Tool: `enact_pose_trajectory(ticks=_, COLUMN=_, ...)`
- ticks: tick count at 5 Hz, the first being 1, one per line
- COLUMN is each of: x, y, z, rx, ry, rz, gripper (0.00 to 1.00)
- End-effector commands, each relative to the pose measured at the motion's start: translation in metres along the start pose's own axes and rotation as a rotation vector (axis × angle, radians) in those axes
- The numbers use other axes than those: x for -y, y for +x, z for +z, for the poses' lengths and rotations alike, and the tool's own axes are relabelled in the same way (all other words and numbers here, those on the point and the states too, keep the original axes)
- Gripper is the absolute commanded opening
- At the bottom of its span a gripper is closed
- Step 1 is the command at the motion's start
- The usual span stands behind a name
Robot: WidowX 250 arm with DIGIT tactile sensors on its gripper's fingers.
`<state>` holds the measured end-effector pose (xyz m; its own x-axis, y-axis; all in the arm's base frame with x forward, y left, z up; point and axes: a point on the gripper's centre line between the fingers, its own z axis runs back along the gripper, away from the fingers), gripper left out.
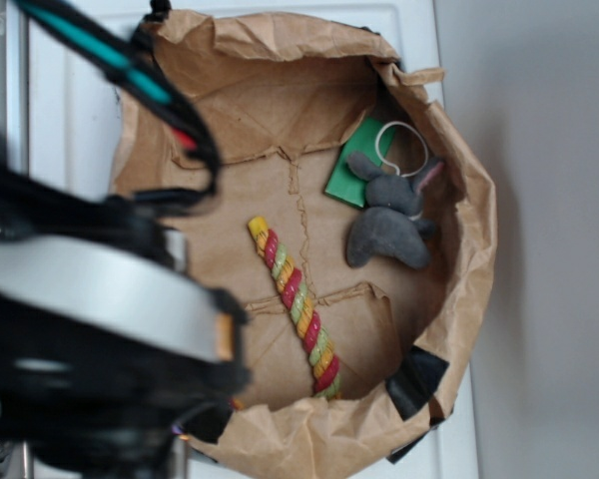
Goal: Grab the multicolored rope.
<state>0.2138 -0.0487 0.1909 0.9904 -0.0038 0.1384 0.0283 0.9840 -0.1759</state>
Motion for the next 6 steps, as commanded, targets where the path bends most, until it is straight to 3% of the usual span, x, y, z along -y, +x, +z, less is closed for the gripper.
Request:
enact_pose_trajectory(ticks=1, x=-0.024, y=0.056, z=-0.013, rx=0.003, ry=-0.107, rz=-0.280, gripper=1.00)
enact_pose_trajectory(ticks=5, x=-0.024, y=0.056, z=-0.013, rx=0.003, ry=-0.107, rz=-0.280, gripper=1.00)
enact_pose_trajectory(ticks=6, x=-0.036, y=0.068, z=-0.054, rx=0.058, ry=-0.111, rz=-0.329, gripper=1.00)
